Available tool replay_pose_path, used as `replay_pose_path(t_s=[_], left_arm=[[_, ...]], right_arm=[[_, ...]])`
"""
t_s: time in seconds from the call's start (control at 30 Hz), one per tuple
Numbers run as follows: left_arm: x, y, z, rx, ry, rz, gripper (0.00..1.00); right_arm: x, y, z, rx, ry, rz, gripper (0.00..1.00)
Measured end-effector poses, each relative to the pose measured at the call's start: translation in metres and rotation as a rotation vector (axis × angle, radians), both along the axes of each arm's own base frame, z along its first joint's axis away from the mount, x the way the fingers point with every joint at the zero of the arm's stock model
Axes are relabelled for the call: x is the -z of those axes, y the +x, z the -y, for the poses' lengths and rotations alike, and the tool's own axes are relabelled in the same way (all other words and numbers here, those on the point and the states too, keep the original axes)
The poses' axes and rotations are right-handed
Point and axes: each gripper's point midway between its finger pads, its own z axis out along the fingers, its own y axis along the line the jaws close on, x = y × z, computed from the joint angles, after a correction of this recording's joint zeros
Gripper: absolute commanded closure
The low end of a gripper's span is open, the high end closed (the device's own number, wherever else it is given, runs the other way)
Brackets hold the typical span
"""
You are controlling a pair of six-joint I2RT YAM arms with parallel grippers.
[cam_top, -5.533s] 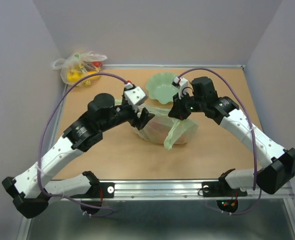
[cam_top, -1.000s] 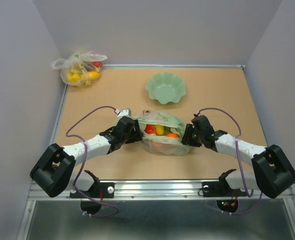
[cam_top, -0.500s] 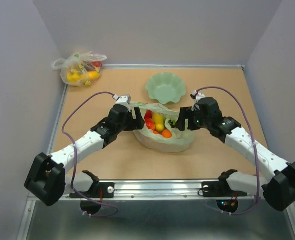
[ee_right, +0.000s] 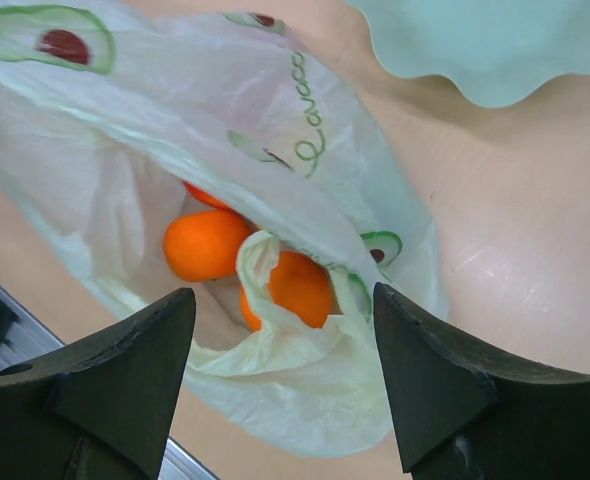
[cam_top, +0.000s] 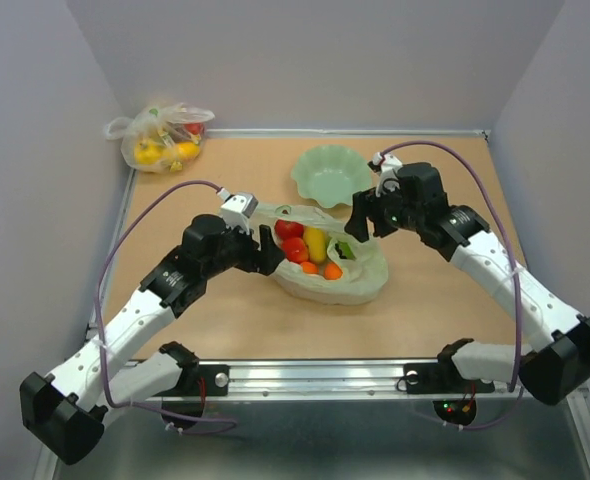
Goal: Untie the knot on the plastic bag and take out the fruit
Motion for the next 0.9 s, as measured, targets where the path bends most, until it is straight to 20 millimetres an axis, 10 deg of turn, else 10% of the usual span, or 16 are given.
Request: replay_pose_path(t_s=[0.2, 0.3, 0.33, 0.4, 0.9], left_arm=[[-0.028, -0.011, 0.013, 0.139, -0.016, 0.071, 0.13], [-0.023, -0.016, 0.022, 0.229, -0.004, 0.067, 0.13], [-0.018, -0.019, 0.026, 0.272, 0.006, 0.057, 0.13], [-0.015, -0.021, 0.028, 0.302, 0.016, 0.057, 0.13], [-0.018, -0.067, 0.096, 0.725, -0.061, 0.11, 0.12]], right_arm=[[0.057, 0.026, -0.002, -0.009, -0.154, -0.09, 0.26], [0.091, 0.038, 0.005, 0.016, -0.249, -0.137, 0.51], [0.099, 0.04, 0.007, 0.025, -0.27, -0.151, 0.8], [0.111, 0.046, 0.01, 0.039, -0.303, -0.16, 0.99], [0.102, 0.064, -0.009, 0.069, -0.202, -0.159, 1.0]])
